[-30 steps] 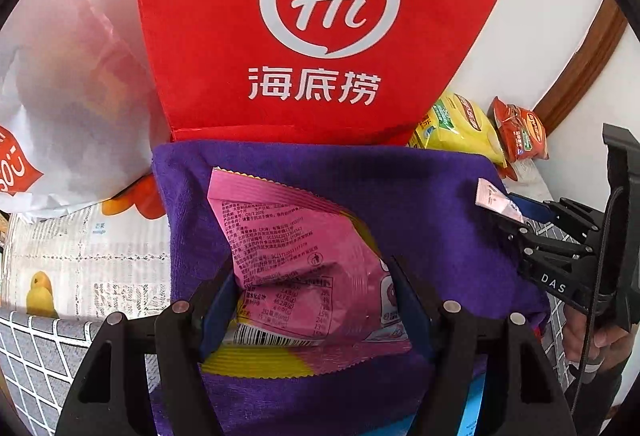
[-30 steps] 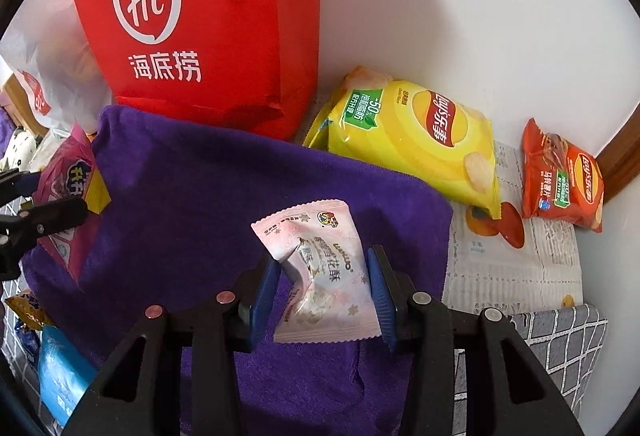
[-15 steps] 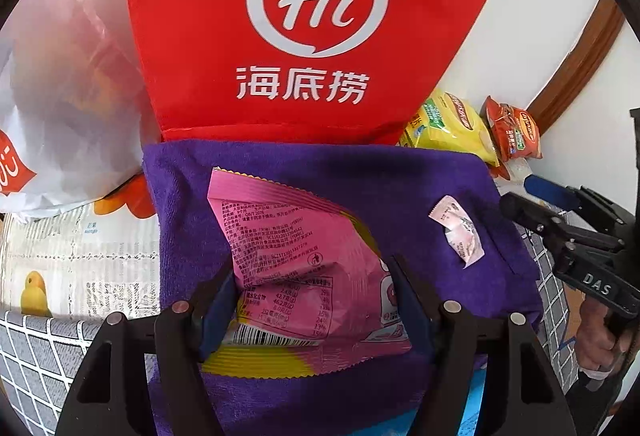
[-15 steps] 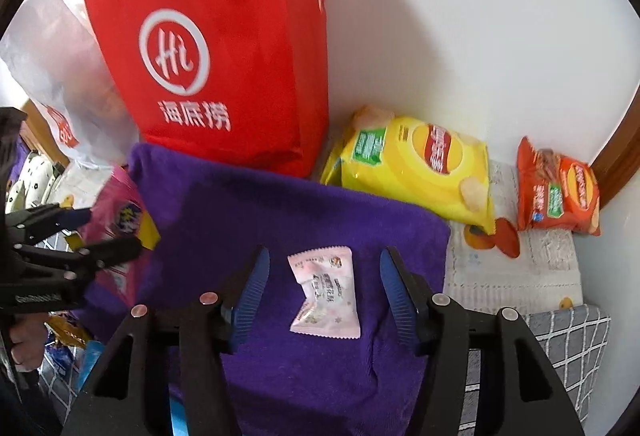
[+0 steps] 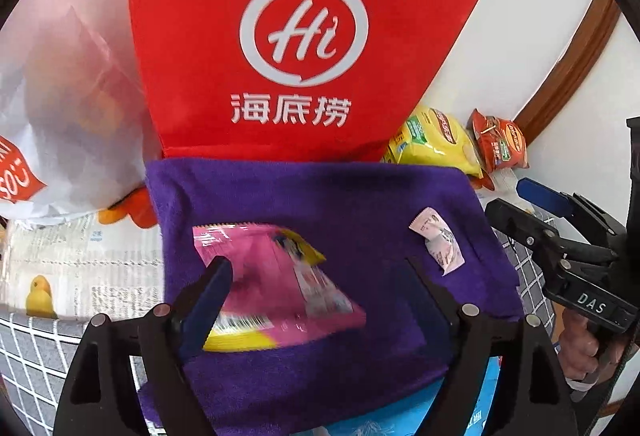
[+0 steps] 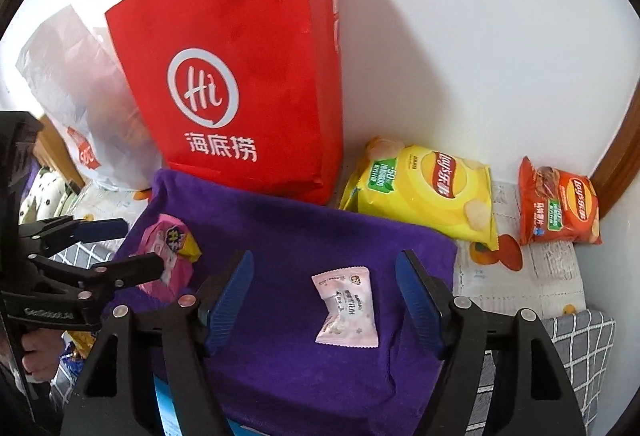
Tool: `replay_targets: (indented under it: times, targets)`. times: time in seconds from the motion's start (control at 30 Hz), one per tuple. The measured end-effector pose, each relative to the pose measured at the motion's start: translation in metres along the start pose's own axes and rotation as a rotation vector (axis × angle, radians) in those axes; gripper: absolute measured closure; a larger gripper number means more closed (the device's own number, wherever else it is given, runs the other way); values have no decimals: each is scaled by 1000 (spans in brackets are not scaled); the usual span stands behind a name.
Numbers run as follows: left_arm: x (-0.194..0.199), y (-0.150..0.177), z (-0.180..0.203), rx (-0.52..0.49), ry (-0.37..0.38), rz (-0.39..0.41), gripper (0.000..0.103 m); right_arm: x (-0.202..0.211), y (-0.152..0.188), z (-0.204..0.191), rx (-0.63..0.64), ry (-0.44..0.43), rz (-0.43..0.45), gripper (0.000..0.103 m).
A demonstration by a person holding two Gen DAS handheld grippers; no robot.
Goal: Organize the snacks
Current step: 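Lower the pink snack bag onto the purple towel and open the left tool, then grasp the blue snack packet with the left tool while the right tool grasps the green bag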
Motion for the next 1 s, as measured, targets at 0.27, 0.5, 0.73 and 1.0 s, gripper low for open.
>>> replay_targets:
  times: [0.27,0.5,0.73,1.0]
  targets:
    - [22,-6,0,-6,-11,37,19,19,-3,-4,18,26,91,30]
    - [51,-15,0,-16,-17,135,19,36,11,-6,-17,-34,73,30]
    - [78,-18,13,-20,60,198,19,83,21,17,-116,-8,89,30]
    - [109,-16,41,-95,33,238,20,122,65,39,-135,74,96,30]
Point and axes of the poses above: each gripper's, at about its wrist camera, not at the fingertips, and x roughly against the way its jaws point, z to its right, y to its underside, the point moved 6 cm from there along -x, roughly the way its jaws point, and after that the axes turned 8 degrees about -x, right-handed, at the moved point
